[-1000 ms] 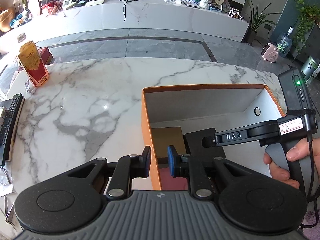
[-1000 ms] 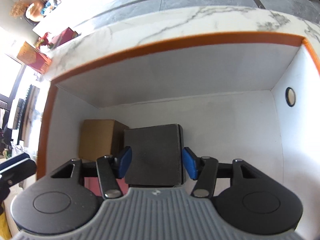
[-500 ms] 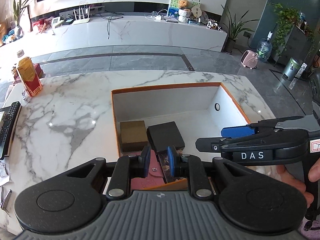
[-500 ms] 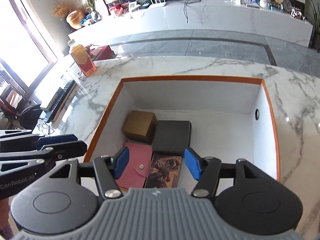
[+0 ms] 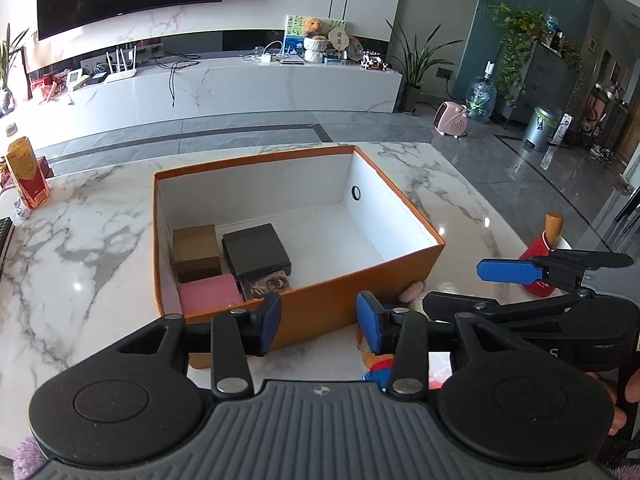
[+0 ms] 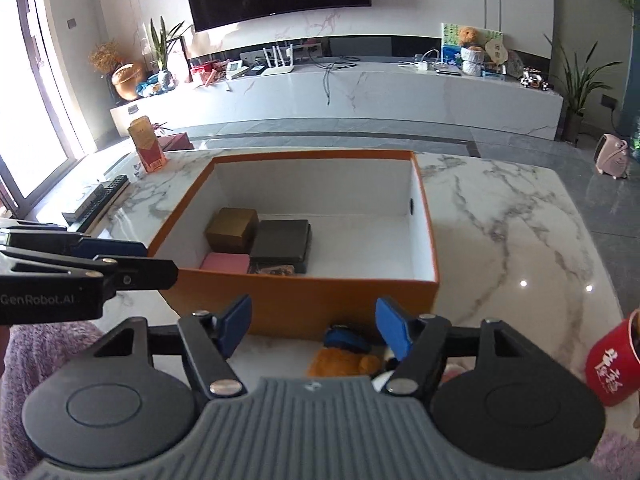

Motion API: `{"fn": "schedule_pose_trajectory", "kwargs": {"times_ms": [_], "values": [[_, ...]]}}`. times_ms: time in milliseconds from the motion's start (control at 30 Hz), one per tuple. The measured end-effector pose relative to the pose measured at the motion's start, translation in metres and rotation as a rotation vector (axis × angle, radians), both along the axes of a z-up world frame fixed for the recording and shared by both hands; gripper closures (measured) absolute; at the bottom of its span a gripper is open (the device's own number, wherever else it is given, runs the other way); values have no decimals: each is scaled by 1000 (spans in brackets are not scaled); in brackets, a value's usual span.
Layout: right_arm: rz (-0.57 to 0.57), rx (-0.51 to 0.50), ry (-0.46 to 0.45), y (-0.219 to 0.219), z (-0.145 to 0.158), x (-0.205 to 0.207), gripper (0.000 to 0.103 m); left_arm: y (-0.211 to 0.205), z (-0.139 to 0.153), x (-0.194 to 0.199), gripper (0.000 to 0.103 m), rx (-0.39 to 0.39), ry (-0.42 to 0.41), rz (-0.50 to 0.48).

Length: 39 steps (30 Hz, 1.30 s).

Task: Organize objects
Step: 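Open both tools and withdraw them from the orange box toward the plush toys, then grasp the brown bear plush with the left tool while the right tool grasps the panda plush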

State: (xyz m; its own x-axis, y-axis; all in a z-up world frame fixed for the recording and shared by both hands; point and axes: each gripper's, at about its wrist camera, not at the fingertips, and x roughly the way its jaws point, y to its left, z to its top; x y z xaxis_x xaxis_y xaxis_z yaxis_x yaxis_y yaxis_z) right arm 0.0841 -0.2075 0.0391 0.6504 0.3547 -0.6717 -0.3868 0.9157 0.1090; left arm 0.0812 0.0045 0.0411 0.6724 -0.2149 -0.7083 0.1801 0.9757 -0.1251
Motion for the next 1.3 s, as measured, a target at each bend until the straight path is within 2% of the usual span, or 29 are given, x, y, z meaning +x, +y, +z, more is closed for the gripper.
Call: {"fn": "schedule_pose_trajectory", "kwargs": {"times_ms": [67, 133, 367, 467, 733, 900, 1300], "values": [[-41, -13, 0, -11, -5, -10, 29, -6, -5, -4, 40, -7, 1, -10], [-81, -13, 11, -23, -10, -18, 28, -14, -12, -9, 37, 0, 15, -17], [-143, -53, 28, -50, -30, -41, 25, -38, -37, -26, 36, 28, 80, -52], [-146, -41, 68, -58, -41, -44, 25, -45, -44, -30, 36, 29, 102, -69], [-145, 16, 133, -70, -54, -39, 27, -57, -57, -31, 38, 13, 152, -84], [-150, 29, 155, -69, -60, -31, 31, -63, -63, -27, 38, 37, 175, -83], [-153, -36, 197, -54, -76, -15, 27, -63, -71, -20, 38, 58, 203, -69]]}}
